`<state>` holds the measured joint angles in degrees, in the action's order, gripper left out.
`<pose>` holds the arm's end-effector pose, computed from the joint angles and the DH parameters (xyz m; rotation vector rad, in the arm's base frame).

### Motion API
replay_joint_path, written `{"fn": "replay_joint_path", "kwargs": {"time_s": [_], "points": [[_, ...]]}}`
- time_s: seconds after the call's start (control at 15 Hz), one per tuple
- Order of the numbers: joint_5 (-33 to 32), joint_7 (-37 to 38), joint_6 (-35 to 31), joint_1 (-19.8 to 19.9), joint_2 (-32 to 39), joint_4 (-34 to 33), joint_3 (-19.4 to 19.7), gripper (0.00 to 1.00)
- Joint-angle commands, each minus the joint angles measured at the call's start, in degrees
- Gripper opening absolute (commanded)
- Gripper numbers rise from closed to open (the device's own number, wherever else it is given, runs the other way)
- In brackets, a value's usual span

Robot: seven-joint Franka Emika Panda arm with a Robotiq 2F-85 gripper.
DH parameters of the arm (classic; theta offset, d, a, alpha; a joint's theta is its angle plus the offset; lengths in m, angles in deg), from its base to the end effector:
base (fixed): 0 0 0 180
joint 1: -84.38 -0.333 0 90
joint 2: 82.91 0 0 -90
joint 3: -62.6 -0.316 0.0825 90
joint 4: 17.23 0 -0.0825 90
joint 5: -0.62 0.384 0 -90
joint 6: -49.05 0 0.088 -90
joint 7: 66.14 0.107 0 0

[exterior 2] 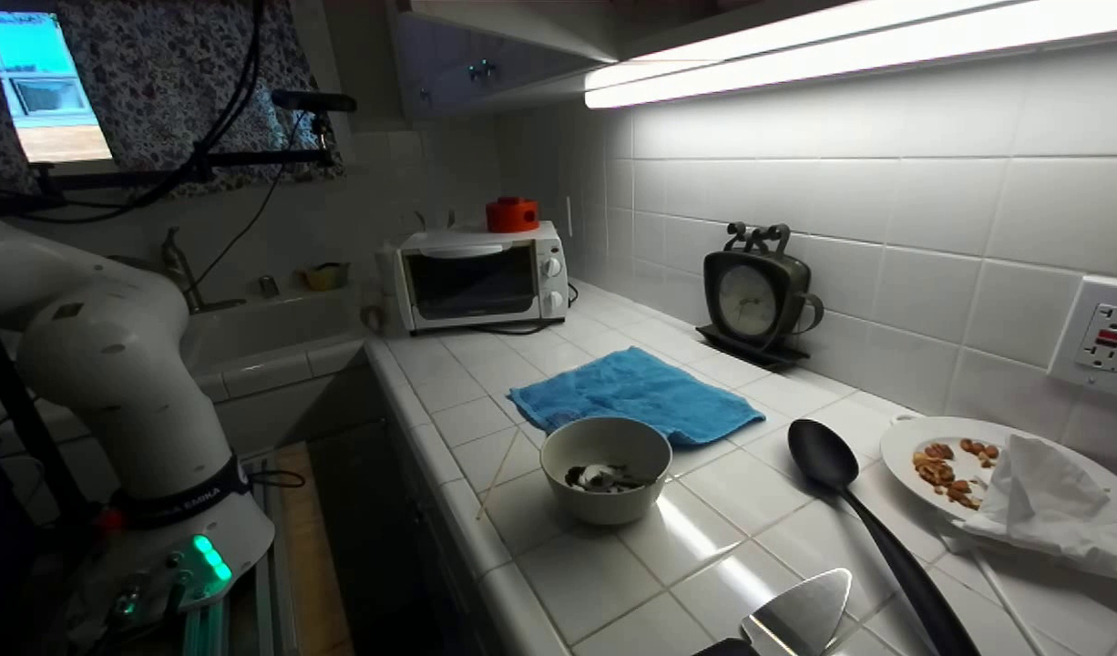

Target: Close the open upper cabinet door.

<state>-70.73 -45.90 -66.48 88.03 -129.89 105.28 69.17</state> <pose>0.2878 -0.1363 0.7907 1.8607 -0.3577 0.8045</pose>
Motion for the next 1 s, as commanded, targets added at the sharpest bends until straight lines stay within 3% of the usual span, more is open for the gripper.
{"fn": "replay_joint_path", "kwargs": {"time_s": [0.0, 0.53, 0.93], "points": [[-3.8, 6.0, -4.0, 2.3, -0.9, 1.8, 1.7, 1.00], [-5.8, 12.5, -12.4, 4.3, 0.7, 1.5, 5.9, 1.00], [-3.6, 14.1, -22.3, 4.1, 2.9, 0.2, 10.8, 1.00]]}}
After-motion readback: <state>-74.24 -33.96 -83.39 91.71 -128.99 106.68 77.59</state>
